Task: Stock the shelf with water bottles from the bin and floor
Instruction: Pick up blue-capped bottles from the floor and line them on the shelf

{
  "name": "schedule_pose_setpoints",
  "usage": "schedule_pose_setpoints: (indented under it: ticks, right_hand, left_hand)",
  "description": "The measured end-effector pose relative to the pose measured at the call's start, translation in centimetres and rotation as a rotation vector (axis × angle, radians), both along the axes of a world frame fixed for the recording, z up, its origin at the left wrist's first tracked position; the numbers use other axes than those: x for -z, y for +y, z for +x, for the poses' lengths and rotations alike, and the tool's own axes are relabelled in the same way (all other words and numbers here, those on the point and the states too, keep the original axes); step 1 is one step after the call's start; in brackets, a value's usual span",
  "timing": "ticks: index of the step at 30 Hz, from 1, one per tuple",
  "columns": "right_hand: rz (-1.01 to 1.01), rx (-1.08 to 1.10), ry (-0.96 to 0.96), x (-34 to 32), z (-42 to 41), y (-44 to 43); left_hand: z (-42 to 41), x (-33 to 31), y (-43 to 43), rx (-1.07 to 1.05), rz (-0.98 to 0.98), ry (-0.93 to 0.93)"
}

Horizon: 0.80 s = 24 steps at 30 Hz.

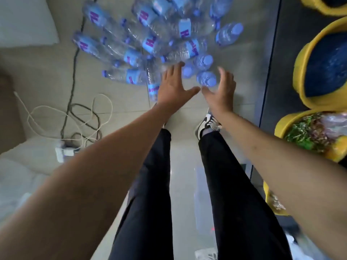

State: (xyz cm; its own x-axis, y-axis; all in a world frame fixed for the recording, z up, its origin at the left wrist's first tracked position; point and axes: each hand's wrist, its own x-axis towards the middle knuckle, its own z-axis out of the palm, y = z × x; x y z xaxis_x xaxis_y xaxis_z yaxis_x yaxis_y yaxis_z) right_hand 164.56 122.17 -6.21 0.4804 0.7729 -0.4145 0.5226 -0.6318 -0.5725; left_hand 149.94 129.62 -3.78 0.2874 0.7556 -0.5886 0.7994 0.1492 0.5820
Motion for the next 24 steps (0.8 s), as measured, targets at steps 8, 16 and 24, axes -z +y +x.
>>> schedule_pose_setpoints:
  ticks: [8,16,24]
  right_hand:
    - [-0.074,0.137,0.190,13.5,1.9,-0.8]
    - [0.019,0.180,0.148,10.7,1.8,-0.8]
    - [0.119,0.086,0.153,-4.0,3.0,1.7]
  left_hand:
    - [3.5,13.1,0.0,-0.132,0.062,-0.045]
    - [3.3,11.5,0.4,-0.220,0.102,-0.021]
    - [2.9,-3.9,2.5,-0.221,0.147,-0.054]
